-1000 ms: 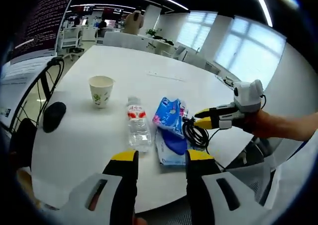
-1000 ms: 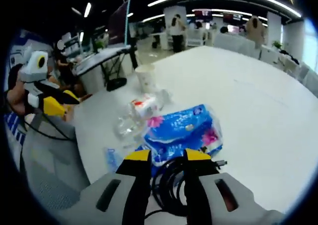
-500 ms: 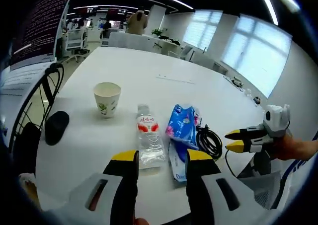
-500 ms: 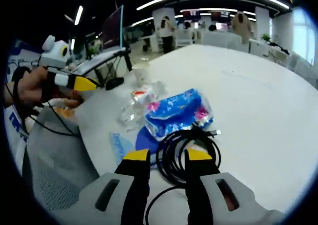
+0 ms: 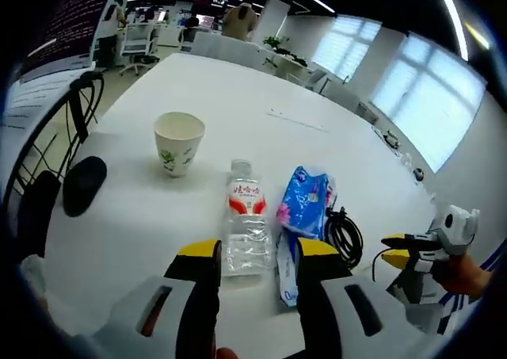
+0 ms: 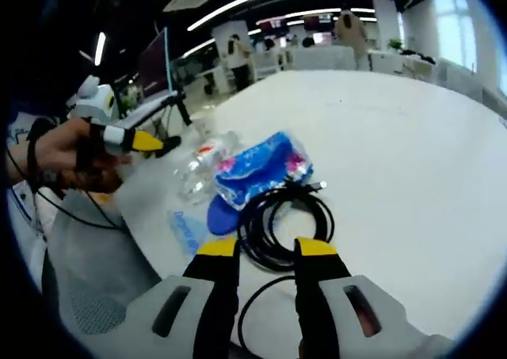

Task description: Arrange the tabletop items into an orderly group along one side of the table until the central work area is clear of visible clutter.

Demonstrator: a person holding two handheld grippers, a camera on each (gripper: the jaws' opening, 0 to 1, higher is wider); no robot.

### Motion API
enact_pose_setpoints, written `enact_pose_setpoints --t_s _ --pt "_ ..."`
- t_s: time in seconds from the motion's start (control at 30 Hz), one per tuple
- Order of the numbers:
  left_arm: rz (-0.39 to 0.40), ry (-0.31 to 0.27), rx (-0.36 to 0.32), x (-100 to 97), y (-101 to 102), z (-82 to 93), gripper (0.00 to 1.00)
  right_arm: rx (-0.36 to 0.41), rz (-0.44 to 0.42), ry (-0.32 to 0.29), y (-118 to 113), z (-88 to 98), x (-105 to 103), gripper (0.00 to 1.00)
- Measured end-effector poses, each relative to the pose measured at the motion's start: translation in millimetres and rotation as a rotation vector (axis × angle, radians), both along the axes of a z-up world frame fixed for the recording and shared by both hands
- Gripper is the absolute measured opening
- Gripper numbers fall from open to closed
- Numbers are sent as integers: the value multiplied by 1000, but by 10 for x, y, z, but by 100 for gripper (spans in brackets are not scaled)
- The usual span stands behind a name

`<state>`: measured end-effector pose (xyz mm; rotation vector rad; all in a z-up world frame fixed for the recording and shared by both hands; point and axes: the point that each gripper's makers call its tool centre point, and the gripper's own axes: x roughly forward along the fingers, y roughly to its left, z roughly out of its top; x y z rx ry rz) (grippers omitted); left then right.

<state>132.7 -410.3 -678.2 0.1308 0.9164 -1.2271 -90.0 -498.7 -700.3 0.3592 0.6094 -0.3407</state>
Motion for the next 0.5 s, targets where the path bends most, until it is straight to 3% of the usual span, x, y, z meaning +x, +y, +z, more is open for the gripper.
enact_pose_setpoints --t_s 0.5 --pt "-25 40 67 -58 -184 -73 37 3 -34 -15 -65 54 -109 25"
